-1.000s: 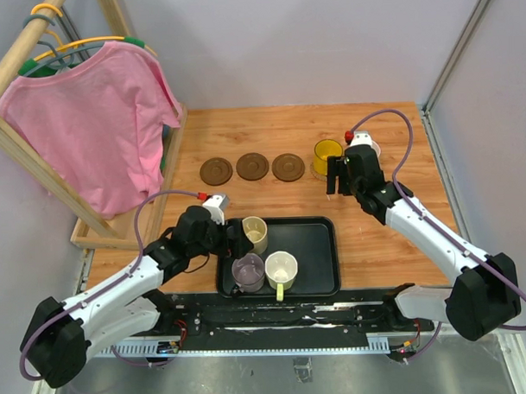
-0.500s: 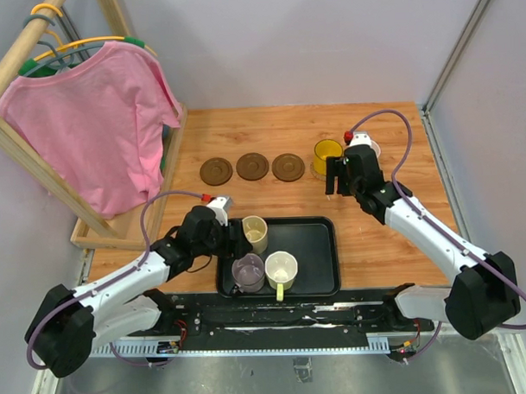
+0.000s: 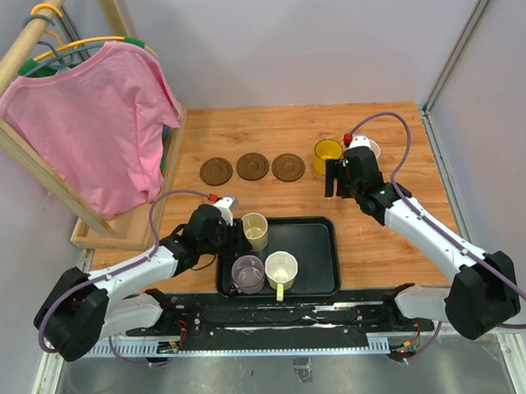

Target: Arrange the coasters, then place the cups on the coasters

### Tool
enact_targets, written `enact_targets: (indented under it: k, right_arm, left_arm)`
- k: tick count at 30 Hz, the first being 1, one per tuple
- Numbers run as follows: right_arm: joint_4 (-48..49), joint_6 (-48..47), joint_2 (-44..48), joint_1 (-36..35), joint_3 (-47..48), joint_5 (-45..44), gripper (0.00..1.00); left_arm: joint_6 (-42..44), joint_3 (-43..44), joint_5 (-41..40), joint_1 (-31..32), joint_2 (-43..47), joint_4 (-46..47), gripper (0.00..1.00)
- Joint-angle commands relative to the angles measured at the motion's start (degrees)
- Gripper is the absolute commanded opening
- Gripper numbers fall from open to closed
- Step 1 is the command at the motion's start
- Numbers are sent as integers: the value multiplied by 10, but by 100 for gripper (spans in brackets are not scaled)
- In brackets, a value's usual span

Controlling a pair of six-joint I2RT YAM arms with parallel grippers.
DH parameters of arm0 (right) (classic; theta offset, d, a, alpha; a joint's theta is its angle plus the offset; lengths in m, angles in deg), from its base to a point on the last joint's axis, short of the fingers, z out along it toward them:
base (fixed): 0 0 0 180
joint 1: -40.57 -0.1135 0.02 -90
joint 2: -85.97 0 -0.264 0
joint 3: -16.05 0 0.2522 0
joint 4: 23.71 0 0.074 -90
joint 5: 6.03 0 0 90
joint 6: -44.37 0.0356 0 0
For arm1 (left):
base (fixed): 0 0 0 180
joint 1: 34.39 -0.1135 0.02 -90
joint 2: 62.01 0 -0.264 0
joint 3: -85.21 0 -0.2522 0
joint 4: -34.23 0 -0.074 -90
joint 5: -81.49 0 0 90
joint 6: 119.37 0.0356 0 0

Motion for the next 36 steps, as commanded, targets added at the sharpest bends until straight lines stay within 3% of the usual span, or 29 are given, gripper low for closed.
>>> enact_targets:
  k: [1,5,8,9,16,24,36]
  right_arm:
    - [7,12,4,-4,-10,9,77]
    - [7,17,9,-4,-15,14,77]
    - [8,19,12,-4,-19,19,77]
    - [8,21,13,-4,-20,21,77]
    - [15,27,24,-5,-36,31,77]
    - [24,18,67,-6,-72,4,73]
    - [-4,8,107,-6,-114,-49,72]
  left_arm:
    - [20,5,24,7,-10,15,45]
    - [25,5,25,7,-8,16,32]
    - [27,6,24,8,-8,16,5]
    - [29,7,23,8,-7,17,1]
    - [51,39,1,14,4,19,1]
    - [52,141,-70,21,6,26,0]
    - [25,418,-184,21,-245,-20,1]
